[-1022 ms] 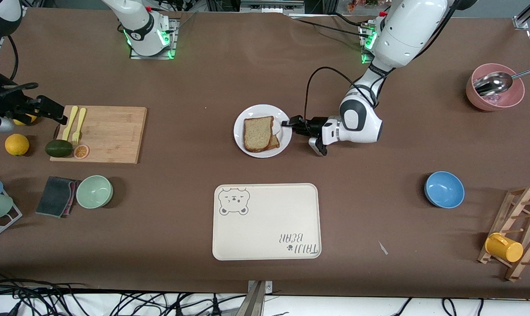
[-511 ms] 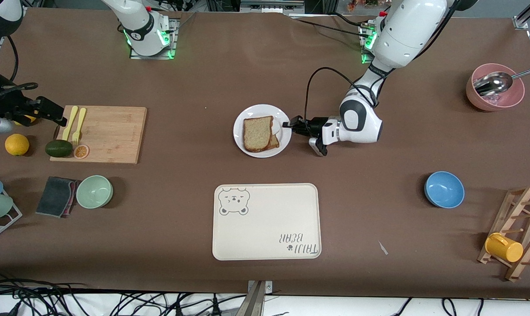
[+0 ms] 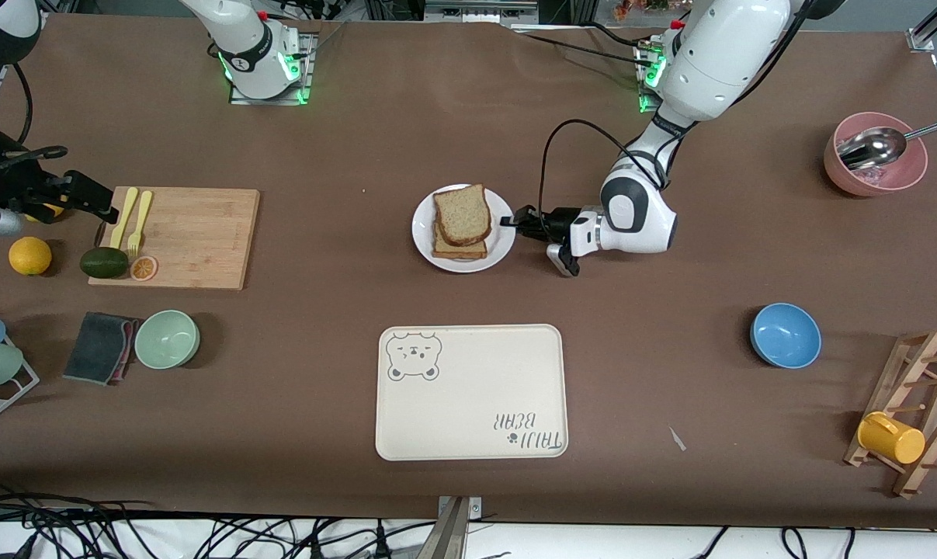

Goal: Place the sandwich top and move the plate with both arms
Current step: 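Close the left gripper on the plate rim, then slide the plate with the left gripper onto the bear tray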

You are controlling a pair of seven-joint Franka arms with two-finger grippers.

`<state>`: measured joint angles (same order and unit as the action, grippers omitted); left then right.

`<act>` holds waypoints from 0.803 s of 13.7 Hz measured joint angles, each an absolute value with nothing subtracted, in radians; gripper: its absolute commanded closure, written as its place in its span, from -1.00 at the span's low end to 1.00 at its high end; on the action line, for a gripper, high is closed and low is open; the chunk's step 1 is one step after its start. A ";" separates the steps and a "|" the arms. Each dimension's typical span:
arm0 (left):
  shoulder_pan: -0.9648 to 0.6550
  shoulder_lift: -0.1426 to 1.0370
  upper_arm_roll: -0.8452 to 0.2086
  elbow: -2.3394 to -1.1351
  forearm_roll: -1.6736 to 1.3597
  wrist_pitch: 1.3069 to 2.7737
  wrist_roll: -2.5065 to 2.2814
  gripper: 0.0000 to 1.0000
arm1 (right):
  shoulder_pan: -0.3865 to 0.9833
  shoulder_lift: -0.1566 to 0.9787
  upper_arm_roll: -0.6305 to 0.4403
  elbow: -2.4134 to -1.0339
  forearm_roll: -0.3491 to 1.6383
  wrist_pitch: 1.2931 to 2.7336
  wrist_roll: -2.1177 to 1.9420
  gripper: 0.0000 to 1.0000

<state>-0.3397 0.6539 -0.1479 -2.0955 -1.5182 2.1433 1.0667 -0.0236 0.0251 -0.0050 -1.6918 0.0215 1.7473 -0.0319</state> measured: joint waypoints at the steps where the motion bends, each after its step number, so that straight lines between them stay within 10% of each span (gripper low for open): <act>1: -0.338 0.654 -0.147 -2.095 -1.518 2.143 1.067 1.00 | -0.024 0.025 -0.005 -1.692 0.022 1.747 -0.032 -1.00; 11: -0.335 0.650 -0.130 -2.063 -1.514 2.150 0.999 1.00 | -0.024 0.025 -0.005 -1.692 0.022 1.747 -0.032 -1.00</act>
<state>-0.3355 0.6504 -0.1301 -2.0631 -1.5144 2.1499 0.9990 -0.0236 0.0252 -0.0049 -1.6919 0.0215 1.7473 -0.0319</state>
